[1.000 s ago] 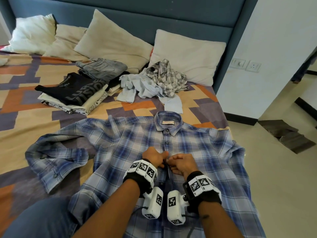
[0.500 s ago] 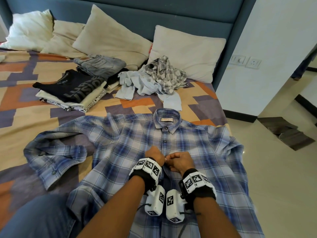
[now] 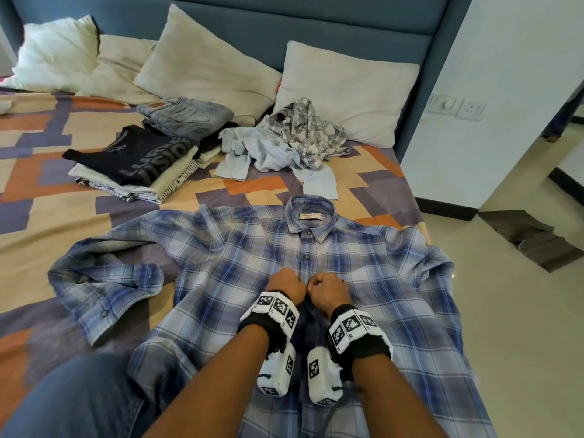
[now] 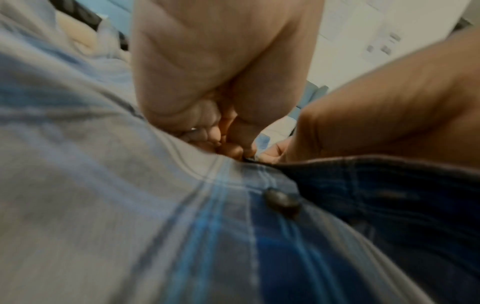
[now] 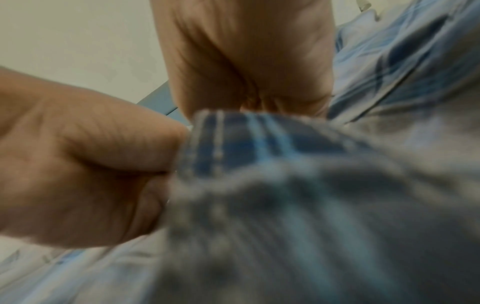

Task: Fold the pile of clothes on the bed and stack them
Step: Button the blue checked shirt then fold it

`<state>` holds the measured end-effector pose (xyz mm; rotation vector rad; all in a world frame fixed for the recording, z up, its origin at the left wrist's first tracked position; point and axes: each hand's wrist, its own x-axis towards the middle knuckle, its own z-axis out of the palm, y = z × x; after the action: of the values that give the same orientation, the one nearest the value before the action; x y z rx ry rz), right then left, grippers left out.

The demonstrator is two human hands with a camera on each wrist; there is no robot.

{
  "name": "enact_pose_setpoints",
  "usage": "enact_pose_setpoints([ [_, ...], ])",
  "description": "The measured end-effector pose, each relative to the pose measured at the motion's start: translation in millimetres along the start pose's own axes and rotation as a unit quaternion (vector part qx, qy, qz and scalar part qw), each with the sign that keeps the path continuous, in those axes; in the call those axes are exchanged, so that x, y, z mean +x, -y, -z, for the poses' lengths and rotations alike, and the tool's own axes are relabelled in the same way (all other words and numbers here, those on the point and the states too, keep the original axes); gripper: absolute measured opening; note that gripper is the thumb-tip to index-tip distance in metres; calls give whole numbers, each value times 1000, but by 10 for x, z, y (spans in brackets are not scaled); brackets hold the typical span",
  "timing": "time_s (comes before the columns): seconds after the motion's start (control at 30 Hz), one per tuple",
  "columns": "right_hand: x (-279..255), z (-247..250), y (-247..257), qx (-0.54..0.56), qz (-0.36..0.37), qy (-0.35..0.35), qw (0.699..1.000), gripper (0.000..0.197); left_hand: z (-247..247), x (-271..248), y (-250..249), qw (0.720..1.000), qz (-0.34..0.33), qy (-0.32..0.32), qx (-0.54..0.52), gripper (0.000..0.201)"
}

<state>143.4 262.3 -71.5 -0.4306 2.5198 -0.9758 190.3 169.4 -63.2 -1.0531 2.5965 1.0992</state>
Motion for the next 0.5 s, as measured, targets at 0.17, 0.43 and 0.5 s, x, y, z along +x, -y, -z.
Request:
enact_pose_setpoints([
  [0.17, 46, 37, 21, 4, -20, 49, 999, 33, -2, -90, -60, 999, -5, -20, 38, 25],
  [0.43, 7, 106, -51, 62, -28, 62, 996, 28, 294, -173, 160, 996, 4, -27, -87, 38],
  [0.5, -45, 232, -64, 132, -55, 62, 988, 23, 525, -116, 337, 989, 30, -87, -113, 24],
])
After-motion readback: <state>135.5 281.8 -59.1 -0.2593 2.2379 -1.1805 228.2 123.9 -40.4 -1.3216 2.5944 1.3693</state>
